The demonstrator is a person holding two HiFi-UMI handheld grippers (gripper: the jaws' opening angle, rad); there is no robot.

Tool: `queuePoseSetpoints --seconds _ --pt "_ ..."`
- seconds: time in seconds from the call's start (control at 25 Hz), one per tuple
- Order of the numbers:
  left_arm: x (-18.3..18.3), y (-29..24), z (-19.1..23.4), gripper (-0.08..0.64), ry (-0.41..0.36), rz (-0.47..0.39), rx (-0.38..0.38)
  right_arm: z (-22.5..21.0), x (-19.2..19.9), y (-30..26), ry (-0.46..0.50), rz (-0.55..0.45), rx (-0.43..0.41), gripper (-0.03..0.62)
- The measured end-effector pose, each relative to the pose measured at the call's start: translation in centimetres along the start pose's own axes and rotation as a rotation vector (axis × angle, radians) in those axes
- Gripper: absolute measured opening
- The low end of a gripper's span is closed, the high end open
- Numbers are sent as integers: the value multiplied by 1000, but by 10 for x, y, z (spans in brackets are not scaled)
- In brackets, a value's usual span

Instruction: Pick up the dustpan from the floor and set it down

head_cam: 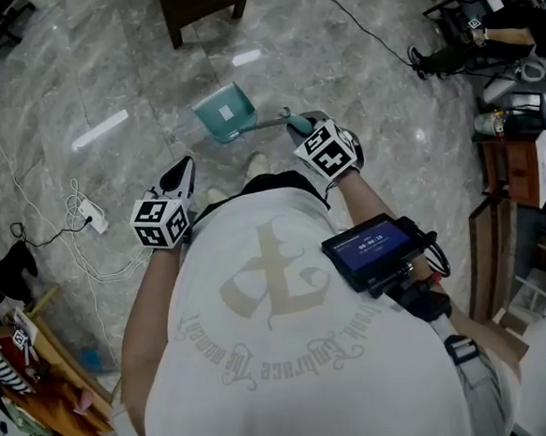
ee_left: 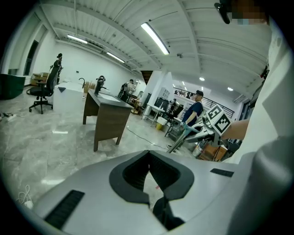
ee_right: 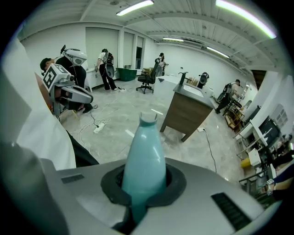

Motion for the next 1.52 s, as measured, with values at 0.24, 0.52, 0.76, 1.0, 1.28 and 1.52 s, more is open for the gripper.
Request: queuePoseSetpoints --seconds 0.24,0.52,0.76,1.0,1.28,1.52 --pt "2 2 5 12 -19 22 -7 3 14 -11 -39 15 20 20" --pt "-44 -53 -13 12 -59 88 17 -53 44 -34 -107 54 -20 20" --pt "-55 -64 -15 12 -85 127 32 -61 62 -46 -140 80 -16 20" --pt "-64 -71 -18 12 -119 154 52 -61 82 -57 -180 113 -10 20" --pt "-74 -76 -16 12 -148 176 69 -59 97 -66 -224 140 -4 20" --pt "-89 -83 -18 12 -169 189 79 -61 107 -73 -252 155 -5 20"
Point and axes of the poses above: the fingertips, and each gripper's own axes: y backward along the fingers, z to its left, x out of its underside, the point moved 10 cm from there along y, backward along the fingers, and after that the axes turned 14 degrees about z, right-handed, at the moved point
